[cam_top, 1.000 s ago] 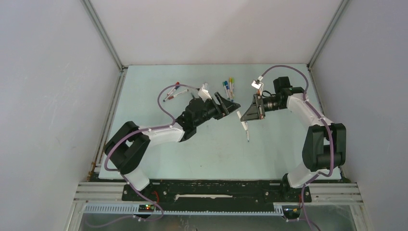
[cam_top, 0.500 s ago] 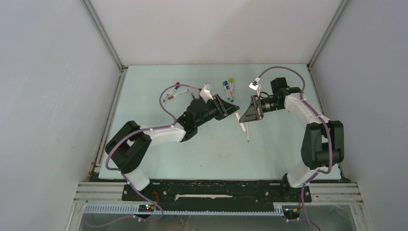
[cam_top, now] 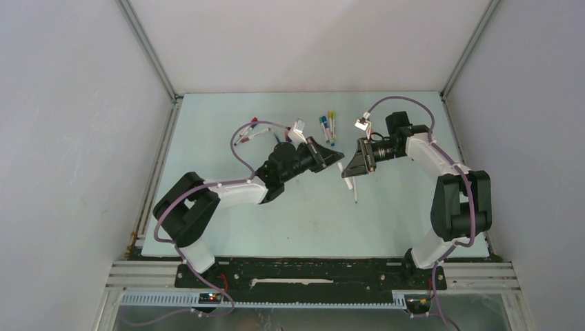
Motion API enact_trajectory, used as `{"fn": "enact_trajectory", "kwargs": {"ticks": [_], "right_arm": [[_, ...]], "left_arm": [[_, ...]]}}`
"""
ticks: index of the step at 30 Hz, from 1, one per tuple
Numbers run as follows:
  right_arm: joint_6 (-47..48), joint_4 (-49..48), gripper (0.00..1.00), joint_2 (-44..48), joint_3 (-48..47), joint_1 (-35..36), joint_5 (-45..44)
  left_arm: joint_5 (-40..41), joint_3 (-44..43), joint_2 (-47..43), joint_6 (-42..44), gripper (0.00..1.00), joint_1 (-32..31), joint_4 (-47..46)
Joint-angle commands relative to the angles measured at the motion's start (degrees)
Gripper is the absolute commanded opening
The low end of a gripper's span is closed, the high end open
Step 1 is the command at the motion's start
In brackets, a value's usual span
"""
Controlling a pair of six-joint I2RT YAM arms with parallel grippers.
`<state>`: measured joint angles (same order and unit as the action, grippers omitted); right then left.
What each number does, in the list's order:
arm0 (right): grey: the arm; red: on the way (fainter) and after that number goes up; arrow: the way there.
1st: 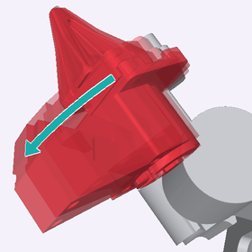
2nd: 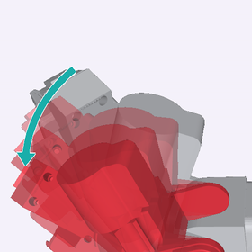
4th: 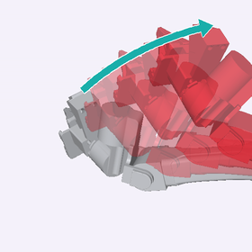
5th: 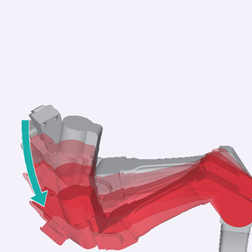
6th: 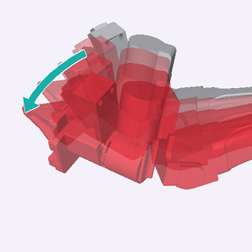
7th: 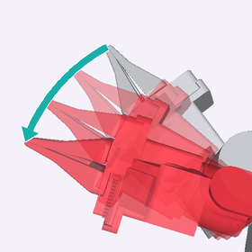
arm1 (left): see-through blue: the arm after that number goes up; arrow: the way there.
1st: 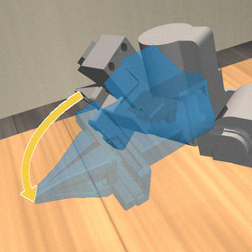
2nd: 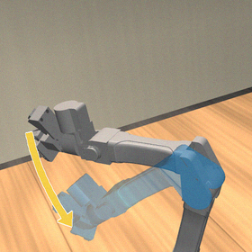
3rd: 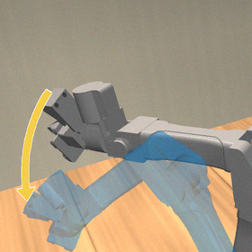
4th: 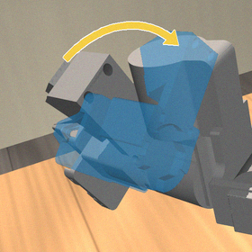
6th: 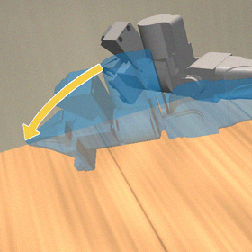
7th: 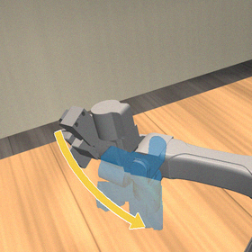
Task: Open the pen caps
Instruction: Pick up the pen from the center of the board, then open the pen cap from the pen.
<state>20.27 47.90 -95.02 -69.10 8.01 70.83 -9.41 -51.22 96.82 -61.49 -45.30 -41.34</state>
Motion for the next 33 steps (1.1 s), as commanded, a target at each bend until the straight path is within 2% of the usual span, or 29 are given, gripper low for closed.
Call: {"fn": "enact_trajectory", "kwargs": {"ticks": [1, 4, 7, 9, 12, 13, 19, 24, 33], "right_arm": [[0.29, -0.49, 0.47, -0.10, -0.09, 0.58, 1.65], [0.04, -0.59, 0.53, -0.23, -0.09, 1.13, 1.89], [-0.49, -0.86, 0.49, -0.25, -0.07, 1.59, 2.29], [-0.79, -1.08, 0.37, -0.26, -0.09, 1.96, 2.60], [-1.34, -1.38, 0.04, -0.50, -0.08, 2.41, 2.58], [-1.58, -1.55, 0.00, -0.52, -0.10, 2.66, 2.12], [-1.32, -1.07, 0.00, -0.64, -0.10, 5.01, 1.60], [-1.05, -0.72, 0.00, -1.58, -0.08, 7.66, 1.78], [-0.12, -0.34, 0.00, -1.71, -0.10, 10.32, 0.58]], "left_arm": [[1.02, 1.24, -1.98, 1.32, 0.00, -1.06, -5.38], [2.40, 3.07, -2.73, 1.63, 0.00, -1.85, -8.71], [3.61, 3.96, -2.99, 1.81, 0.00, -2.33, -10.58], [4.47, 4.34, -3.19, 1.90, 0.00, -2.43, -10.96], [6.69, 5.17, -3.74, 2.59, 0.00, -2.36, -12.67], [7.73, 5.37, -4.19, 3.26, 0.00, -2.34, -13.50], [19.09, 7.69, -10.26, 8.12, 0.00, 0.67, -19.56], [26.58, 7.34, -16.46, 13.30, 0.00, 6.05, -15.89], [28.03, 8.46, -22.54, 14.56, 0.00, 11.27, -13.95]]}}
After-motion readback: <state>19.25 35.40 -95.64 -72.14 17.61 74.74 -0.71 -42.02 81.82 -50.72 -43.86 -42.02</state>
